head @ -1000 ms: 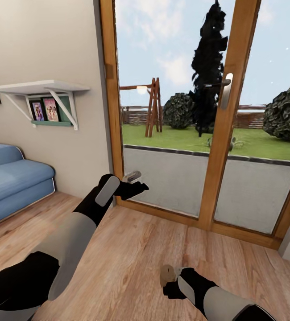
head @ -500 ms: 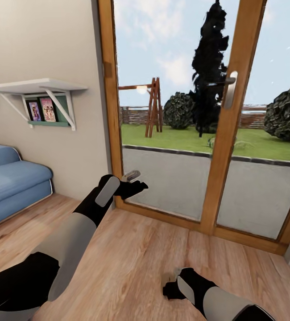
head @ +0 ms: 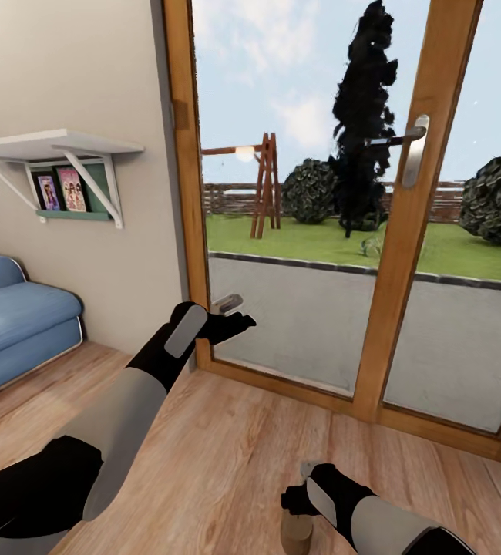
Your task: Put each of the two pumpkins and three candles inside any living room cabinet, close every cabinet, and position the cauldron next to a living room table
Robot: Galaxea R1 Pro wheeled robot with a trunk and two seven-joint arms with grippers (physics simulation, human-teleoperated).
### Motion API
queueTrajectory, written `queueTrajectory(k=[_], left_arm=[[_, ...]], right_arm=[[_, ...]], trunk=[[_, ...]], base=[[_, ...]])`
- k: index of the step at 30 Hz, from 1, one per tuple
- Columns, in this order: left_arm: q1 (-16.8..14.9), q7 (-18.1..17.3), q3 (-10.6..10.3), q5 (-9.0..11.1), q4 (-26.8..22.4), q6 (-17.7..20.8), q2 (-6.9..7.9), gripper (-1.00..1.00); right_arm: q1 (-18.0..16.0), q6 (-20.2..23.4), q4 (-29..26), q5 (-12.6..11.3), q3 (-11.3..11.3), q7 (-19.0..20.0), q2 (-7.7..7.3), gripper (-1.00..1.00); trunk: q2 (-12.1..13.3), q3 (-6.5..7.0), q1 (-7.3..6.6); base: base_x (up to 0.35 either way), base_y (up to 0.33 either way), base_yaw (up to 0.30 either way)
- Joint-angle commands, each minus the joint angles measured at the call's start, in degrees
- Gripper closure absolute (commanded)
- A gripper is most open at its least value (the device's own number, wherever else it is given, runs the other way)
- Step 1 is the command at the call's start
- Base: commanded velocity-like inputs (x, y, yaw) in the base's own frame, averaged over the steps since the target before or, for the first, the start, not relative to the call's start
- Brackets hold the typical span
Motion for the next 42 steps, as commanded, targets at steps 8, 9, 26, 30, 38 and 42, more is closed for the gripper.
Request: queueTrajectory(k=[8,9,26,30,38,42], left_arm=[[0.0,0.4,-1.4,0.6,-0.8,0.1,0.01,-1.00],[0.0,0.4,-1.5,0.6,-1.1,0.1,0.01,-1.00],[0.0,0.4,-1.6,0.6,-1.4,0.1,0.01,-1.00],[0.0,0.4,-1.6,0.6,-1.4,0.1,0.02,-1.00],[0.0,0.4,-1.6,0.6,-1.4,0.1,0.04,-1.00],[0.0,0.4,-1.6,0.7,-1.4,0.2,0.02,-1.00]], right_arm=[[0.0,0.3,-0.1,-0.6,0.4,-0.4,0.00,-1.00],[0.0,0.3,-0.1,-0.6,0.4,-0.4,-0.01,-1.00],[0.0,0.2,-0.1,-0.6,0.4,-0.4,0.07,-1.00],[0.0,0.0,-0.1,-0.6,0.4,-0.4,0.07,-1.00],[0.0,-2.1,0.0,-0.5,0.4,-0.4,0.07,-1.00],[0.0,-2.3,0.0,-0.5,0.4,-0.4,0.07,-1.00]], trunk=[[-0.1,-0.73,0.07],[-0.1,-0.95,0.09],[-0.3,-4.72,0.53],[-0.4,-5.60,0.63],[-0.5,-7.37,0.84],[-0.5,-8.26,0.94]], base=[[0.003,0.000,0.000],[0.000,0.000,0.000],[0.000,0.000,0.000],[0.000,0.000,0.000],[0.000,0.000,0.000],[0.000,0.000,0.000]])
